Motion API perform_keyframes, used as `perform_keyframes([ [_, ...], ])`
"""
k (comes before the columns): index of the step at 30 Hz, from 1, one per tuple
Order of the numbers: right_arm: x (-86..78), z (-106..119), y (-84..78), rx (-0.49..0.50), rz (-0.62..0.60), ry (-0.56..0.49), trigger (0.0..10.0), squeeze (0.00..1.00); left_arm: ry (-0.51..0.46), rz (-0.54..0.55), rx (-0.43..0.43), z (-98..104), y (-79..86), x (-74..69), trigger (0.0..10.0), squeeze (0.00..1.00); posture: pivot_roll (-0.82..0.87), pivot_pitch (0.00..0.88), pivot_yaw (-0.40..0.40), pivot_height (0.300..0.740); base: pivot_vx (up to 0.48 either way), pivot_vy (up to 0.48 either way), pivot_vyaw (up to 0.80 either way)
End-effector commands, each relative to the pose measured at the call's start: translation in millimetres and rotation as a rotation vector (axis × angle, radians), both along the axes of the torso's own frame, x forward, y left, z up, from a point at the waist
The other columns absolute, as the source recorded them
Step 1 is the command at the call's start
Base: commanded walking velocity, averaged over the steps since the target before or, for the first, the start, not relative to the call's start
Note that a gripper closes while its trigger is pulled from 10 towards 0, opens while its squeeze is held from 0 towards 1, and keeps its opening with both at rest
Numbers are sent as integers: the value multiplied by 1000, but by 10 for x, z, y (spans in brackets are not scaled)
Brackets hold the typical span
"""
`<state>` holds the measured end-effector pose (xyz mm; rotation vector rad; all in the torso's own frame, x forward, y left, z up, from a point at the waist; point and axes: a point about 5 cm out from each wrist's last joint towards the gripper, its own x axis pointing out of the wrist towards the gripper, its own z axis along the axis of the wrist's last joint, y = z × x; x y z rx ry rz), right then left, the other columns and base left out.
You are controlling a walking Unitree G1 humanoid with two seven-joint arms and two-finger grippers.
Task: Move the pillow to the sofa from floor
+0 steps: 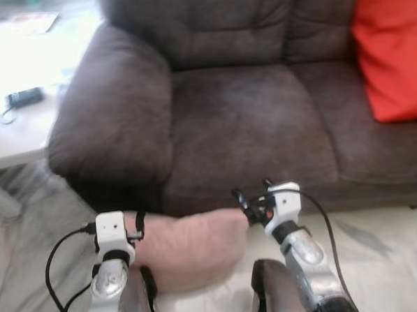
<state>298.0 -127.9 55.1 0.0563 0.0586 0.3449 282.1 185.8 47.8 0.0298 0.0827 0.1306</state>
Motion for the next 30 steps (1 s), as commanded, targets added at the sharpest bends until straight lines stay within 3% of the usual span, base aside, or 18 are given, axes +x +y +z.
perform_keyframes([
  [1,9,20,8,-1,4,-2,10000,0,8,-5,19,-34,4,-43,10000,0,53,132,-61,511,304,0,0],
  [11,0,-4,10,-2,8,5,10000,0,-2,-9,36,-16,-4,-57,10000,0,56,132,-62,511,117,0,0],
  [16,-12,-18,6,-28,30,3,10000,0,22,-14,16,-84,-11,-138,10000,0,53,134,-62,511,0,0,0],
  [20,-28,-32,-5,-28,35,6,10000,0,76,-22,9,-188,4,-229,10000,0,53,139,-63,511,0,0,488],
  [24,-38,-38,-25,-19,29,12,10000,0,168,30,-31,-347,123,-301,10000,0,51,146,-66,511,0,0,600],
  [30,-31,-16,-63,-17,21,8,10000,0,244,61,-68,-423,268,-246,10000,0,40,155,-71,511,0,0,0],
])
